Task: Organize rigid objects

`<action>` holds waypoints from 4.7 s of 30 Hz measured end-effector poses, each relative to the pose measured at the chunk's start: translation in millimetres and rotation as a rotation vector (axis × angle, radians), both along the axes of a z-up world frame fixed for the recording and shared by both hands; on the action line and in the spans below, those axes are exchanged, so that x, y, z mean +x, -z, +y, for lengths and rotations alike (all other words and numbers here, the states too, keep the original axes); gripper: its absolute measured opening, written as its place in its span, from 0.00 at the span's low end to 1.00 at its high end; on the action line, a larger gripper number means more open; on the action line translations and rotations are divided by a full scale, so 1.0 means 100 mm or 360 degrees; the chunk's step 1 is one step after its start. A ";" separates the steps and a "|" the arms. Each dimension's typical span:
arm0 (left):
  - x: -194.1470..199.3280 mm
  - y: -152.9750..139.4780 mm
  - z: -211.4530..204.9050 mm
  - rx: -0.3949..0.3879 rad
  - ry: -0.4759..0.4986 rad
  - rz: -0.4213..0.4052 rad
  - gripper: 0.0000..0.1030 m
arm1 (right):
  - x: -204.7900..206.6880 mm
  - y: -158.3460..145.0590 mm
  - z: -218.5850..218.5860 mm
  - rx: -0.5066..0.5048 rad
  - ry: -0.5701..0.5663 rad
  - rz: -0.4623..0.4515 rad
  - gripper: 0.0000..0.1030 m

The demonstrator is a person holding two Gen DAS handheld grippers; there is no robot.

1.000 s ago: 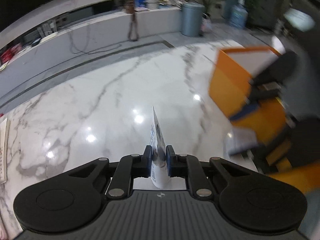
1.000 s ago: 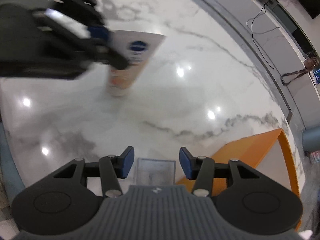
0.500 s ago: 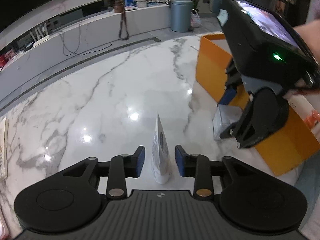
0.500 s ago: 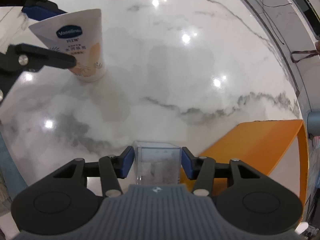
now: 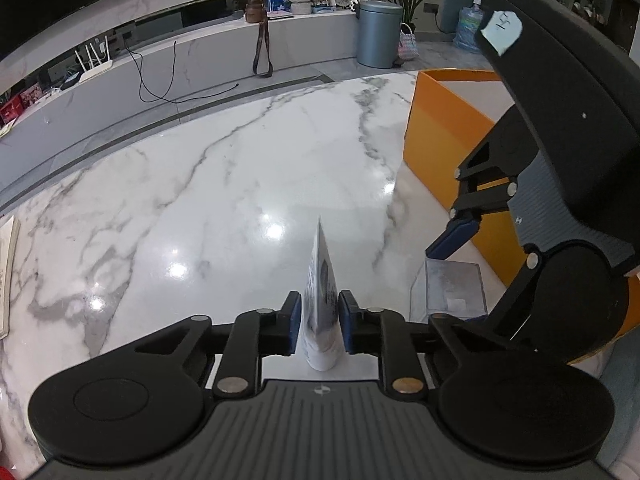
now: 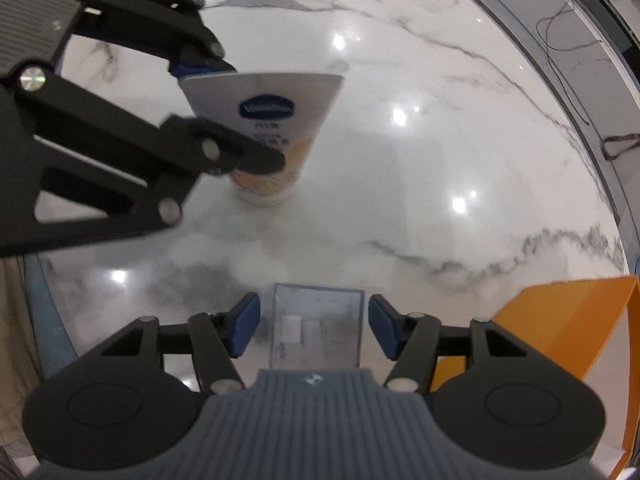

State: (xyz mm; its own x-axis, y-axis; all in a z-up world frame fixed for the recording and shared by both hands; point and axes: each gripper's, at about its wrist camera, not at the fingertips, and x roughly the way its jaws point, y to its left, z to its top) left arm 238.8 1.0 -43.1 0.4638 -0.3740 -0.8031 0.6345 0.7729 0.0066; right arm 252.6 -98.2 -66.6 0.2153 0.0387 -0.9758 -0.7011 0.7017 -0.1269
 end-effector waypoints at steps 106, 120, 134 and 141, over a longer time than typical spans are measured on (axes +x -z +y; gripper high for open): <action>-0.85 -1.44 -1.22 -0.0145 0.0201 -0.0429 0.53 | -1.00 -1.15 -1.89 0.0254 0.0737 -0.0696 0.73; -1.53 -1.57 -0.70 -0.0229 -0.0194 -0.0565 0.58 | -1.90 -1.18 -1.50 0.0502 0.0974 -0.0957 0.80; -1.76 -0.96 -0.49 -0.0334 -0.0610 -0.0404 0.70 | -2.49 -0.90 -1.18 0.0596 0.1234 -0.1228 0.85; -2.01 -0.73 -0.45 -0.0231 -0.0698 -0.0391 0.82 | -2.67 -0.69 -1.09 0.0576 0.1276 -0.1272 0.88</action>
